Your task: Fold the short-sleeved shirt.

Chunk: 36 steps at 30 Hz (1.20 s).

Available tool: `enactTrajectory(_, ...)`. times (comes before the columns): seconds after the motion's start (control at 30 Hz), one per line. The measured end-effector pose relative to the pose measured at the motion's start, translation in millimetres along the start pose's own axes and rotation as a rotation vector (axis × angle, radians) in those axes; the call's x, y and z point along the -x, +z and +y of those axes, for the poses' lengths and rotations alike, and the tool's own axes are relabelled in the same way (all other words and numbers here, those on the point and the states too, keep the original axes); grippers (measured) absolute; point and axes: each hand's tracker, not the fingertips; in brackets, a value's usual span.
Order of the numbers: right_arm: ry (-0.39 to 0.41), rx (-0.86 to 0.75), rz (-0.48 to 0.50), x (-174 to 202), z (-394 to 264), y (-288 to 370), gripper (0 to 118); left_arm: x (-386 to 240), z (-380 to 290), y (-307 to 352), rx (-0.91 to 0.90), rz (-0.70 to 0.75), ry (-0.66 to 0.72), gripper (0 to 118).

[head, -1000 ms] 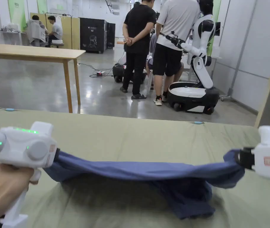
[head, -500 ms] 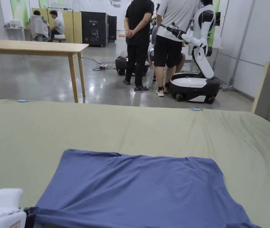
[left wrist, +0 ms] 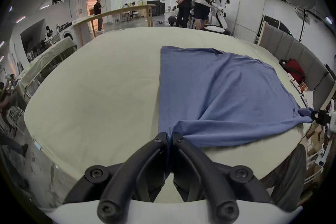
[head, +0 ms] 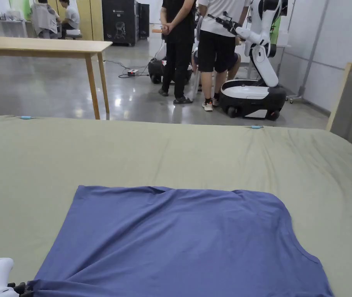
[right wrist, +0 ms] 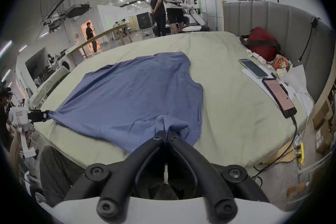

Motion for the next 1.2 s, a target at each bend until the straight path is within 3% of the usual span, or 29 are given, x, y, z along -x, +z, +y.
enactTrajectory(0.03,-0.003,-0.001,-0.001,0.0,0.1,-2.2,20,-1.2,-2.9,-1.7,0.001,-0.003,0.005,9)
enactTrajectory(0.07,-0.005,0.001,-0.001,0.4,0.6,-3.4,54,-0.6,-3.6,-3.1,0.003,-0.006,0.012,25)
enactTrajectory(0.1,-0.010,-0.001,-0.009,1.1,0.0,-2.3,98,-0.1,-4.3,-4.1,0.011,-0.013,0.015,62)
enactTrajectory(0.13,-0.010,0.000,-0.015,1.4,0.4,-4.2,118,0.3,-5.7,-4.3,0.007,-0.003,0.027,110)
enactTrajectory(0.17,-0.010,0.014,-0.018,1.7,0.9,-6.5,115,-0.2,-7.2,-4.6,0.010,0.000,0.035,115)
enactTrajectory(0.2,-0.017,-0.075,0.021,2.5,0.8,-1.8,115,0.1,-8.5,-3.2,0.013,0.006,0.042,112)
enactTrajectory(0.37,-0.004,-0.067,-0.050,6.9,4.8,6.0,115,0.7,-5.3,17.0,-0.068,0.058,0.094,111)
enactTrajectory(0.4,0.007,-0.074,-0.068,8.2,5.1,7.4,115,0.4,-5.2,21.5,-0.087,0.055,0.104,108)
enactTrajectory(0.43,0.012,-0.097,-0.082,9.2,3.6,10.6,109,1.4,-5.4,26.1,-0.120,0.064,0.115,96)
enactTrajectory(0.47,0.013,-0.110,-0.089,9.4,2.3,13.2,95,-0.4,-5.6,30.6,-0.128,0.069,0.111,79)
enactTrajectory(0.5,0.011,-0.106,-0.084,9.6,4.0,12.5,62,-2.7,-5.6,33.5,-0.132,0.075,0.085,50)
enactTrajectory(0.53,-0.001,-0.114,-0.093,9.7,2.4,11.6,5,-4.9,-6.9,34.1,-0.146,0.093,0.064,4)
enactTrajectory(0.57,-0.015,-0.138,-0.126,9.3,-1.8,12.8,0,-4.3,-10.0,32.4,-0.156,0.110,0.061,0)
enactTrajectory(0.63,-0.023,-0.094,-0.083,8.2,-0.9,8.9,0,-4.2,-11.8,30.1,-0.125,0.088,0.042,0)
enactTrajectory(0.83,-0.011,-0.087,-0.088,9.4,-8.4,6.0,0,4.4,-20.1,25.2,-0.089,0.070,0.099,2)
enactTrajectory(0.87,-0.013,-0.085,-0.087,9.0,-8.6,5.2,0,6.0,-19.9,23.1,-0.085,0.070,0.102,17)
enactTrajectory(0.9,-0.014,-0.082,-0.086,9.5,-8.9,5.6,0,7.5,-18.8,20.6,-0.075,0.069,0.112,50)
enactTrajectory(0.93,-0.015,-0.080,-0.085,9.5,-9.0,5.4,0,8.8,-17.3,16.3,-0.052,0.067,0.112,106)
enactTrajectory(0.97,-0.014,-0.080,-0.086,9.7,-9.1,5.1,0,9.8,-15.8,9.1,-0.013,0.058,0.109,118)
enactTrajectory(1.13,-0.018,-0.066,-0.085,5.8,-7.1,1.2,0,5.4,-8.1,-26.6,0.068,0.094,0.062,110)
enactTrajectory(1.17,-0.017,-0.060,-0.086,4.0,-7.4,0.0,0,4.2,-6.9,-32.1,0.081,0.093,0.061,101)
enactTrajectory(1.2,-0.014,-0.056,-0.094,3.6,-7.6,-0.1,0,2.7,-5.6,-36.5,0.097,0.085,0.055,79)
